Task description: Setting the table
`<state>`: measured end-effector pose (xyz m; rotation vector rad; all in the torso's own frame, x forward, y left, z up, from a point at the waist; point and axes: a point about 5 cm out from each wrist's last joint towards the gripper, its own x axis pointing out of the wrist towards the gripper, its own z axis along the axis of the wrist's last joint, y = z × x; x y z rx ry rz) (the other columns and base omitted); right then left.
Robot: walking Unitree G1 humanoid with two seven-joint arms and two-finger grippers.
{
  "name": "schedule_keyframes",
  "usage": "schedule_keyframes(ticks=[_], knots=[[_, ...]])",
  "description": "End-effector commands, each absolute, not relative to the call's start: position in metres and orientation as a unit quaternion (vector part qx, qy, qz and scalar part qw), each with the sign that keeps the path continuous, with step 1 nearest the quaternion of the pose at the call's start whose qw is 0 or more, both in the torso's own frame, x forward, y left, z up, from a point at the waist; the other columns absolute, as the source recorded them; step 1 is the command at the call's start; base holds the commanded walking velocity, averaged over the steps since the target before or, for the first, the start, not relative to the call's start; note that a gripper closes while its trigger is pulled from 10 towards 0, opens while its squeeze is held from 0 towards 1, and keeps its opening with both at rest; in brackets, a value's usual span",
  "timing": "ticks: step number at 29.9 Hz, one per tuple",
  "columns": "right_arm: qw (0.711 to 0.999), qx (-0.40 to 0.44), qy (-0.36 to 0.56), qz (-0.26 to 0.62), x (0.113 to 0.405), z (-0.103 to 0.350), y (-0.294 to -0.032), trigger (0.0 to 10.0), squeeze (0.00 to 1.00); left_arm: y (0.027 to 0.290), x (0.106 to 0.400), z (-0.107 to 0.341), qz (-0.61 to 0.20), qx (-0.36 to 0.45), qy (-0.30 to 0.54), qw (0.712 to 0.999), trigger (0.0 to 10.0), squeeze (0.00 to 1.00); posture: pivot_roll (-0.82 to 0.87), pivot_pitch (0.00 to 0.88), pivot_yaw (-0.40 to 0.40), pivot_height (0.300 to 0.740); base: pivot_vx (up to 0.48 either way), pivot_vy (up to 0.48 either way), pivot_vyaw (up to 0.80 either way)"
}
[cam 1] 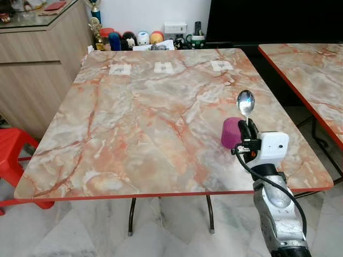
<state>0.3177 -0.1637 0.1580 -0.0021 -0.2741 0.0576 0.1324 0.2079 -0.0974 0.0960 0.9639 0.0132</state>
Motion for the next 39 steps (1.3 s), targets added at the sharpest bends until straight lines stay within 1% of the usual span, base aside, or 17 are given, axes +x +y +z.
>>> schedule_keyframes(ticks=[1,6,13,19,21,22,24,36,39], knots=[[0.988,0.001,-0.150,0.033,0.318,0.167,-0.158,10.0,0.00,0.184,0.119,-0.106,-0.031,0.035,0.487,0.872,10.0,0.00,-0.02,0.107,-0.029,0.740,0.000,-0.386,0.00],[0.987,0.007,-0.157,0.034,0.320,0.172,-0.154,10.0,0.00,0.178,0.124,-0.105,-0.033,0.038,0.486,0.873,10.0,0.00,-0.02,0.100,-0.026,0.740,0.000,-0.408,0.00],[0.988,0.010,-0.150,0.034,0.320,0.172,-0.150,10.0,0.00,0.155,0.146,-0.100,-0.045,0.040,0.472,0.879,10.0,0.00,-0.02,0.086,-0.022,0.740,0.000,-0.432,0.00],[0.988,0.013,-0.147,0.033,0.321,0.171,-0.149,10.0,0.00,0.145,0.148,-0.100,-0.050,0.042,0.468,0.881,10.0,0.00,-0.02,0.079,-0.020,0.740,0.000,-0.437,0.00],[0.989,0.014,-0.146,0.033,0.321,0.170,-0.149,10.0,0.00,0.147,0.146,-0.100,-0.050,0.043,0.469,0.881,10.0,0.00,-0.02,0.079,-0.019,0.740,0.000,-0.435,0.00],[0.989,0.014,-0.145,0.033,0.321,0.170,-0.149,10.0,0.00,0.154,0.144,-0.101,-0.047,0.044,0.471,0.880,10.0,0.00,-0.02,0.078,-0.018,0.740,0.000,-0.439,0.00],[0.989,0.015,-0.145,0.032,0.321,0.170,-0.149,10.0,0.00,0.158,0.143,-0.101,-0.045,0.046,0.473,0.879,10.0,0.00,-0.02,0.078,-0.018,0.740,0.000,-0.437,0.00],[0.989,0.014,-0.142,0.026,0.321,0.171,-0.151,10.0,0.00,0.160,0.139,-0.102,-0.053,0.054,0.477,0.876,10.0,0.00,-0.03,0.090,-0.014,0.740,0.000,-0.438,0.00],[0.989,0.013,-0.144,0.022,0.321,0.172,-0.153,10.0,0.00,0.166,0.139,-0.102,-0.043,0.057,0.476,0.877,10.0,0.00,-0.03,0.093,-0.014,0.740,0.000,-0.439,0.00]])
